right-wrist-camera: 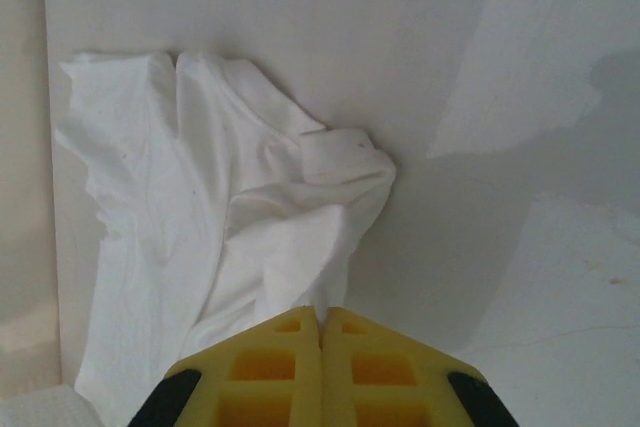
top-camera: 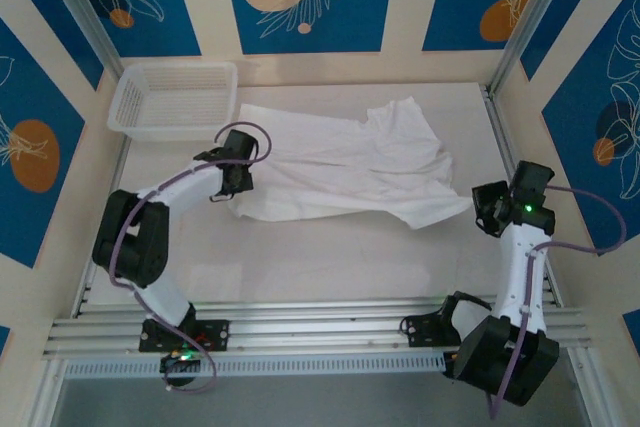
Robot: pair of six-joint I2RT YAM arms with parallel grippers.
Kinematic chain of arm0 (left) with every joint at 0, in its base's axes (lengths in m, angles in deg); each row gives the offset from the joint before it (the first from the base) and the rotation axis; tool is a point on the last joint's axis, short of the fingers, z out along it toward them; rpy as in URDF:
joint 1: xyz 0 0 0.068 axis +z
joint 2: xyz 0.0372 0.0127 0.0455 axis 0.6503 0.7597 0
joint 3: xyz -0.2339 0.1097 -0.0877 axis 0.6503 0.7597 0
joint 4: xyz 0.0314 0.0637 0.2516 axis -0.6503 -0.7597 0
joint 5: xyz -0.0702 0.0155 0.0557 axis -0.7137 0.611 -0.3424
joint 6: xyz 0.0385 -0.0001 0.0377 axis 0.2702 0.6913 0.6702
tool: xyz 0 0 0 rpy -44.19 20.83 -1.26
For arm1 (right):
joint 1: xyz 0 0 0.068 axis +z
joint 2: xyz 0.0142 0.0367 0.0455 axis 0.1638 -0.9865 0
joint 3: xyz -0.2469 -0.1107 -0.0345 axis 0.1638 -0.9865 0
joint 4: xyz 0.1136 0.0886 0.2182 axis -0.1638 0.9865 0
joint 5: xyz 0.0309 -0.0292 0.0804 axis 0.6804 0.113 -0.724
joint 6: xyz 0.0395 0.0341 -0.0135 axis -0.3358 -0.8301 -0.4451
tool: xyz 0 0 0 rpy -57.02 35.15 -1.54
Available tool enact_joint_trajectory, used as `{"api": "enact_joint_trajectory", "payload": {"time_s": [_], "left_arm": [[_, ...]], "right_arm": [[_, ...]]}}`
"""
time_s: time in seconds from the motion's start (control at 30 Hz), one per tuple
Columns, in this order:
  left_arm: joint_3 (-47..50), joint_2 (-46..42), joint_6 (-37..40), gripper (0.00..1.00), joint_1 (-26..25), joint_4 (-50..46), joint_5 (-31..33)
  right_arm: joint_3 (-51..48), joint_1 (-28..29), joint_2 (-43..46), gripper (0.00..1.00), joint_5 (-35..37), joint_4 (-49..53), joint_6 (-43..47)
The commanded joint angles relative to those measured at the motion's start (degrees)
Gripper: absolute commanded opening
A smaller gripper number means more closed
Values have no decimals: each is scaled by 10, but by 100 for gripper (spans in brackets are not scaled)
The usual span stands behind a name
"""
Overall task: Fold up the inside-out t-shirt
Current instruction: Flatten out the T-shirt at the center of the table.
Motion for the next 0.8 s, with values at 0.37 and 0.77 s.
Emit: {"api": "enact_joint_trajectory", "payload": {"time_s": [0.37,0.77], "left_arm": [[22,-89,-62,26,-83,-167,-38],[-80,90,10,31,-134,-152,92]], "right_arm": [[8,58,-40,0,-49,-33,-4],[24,72,-30,0,-20,-14,10]]}}
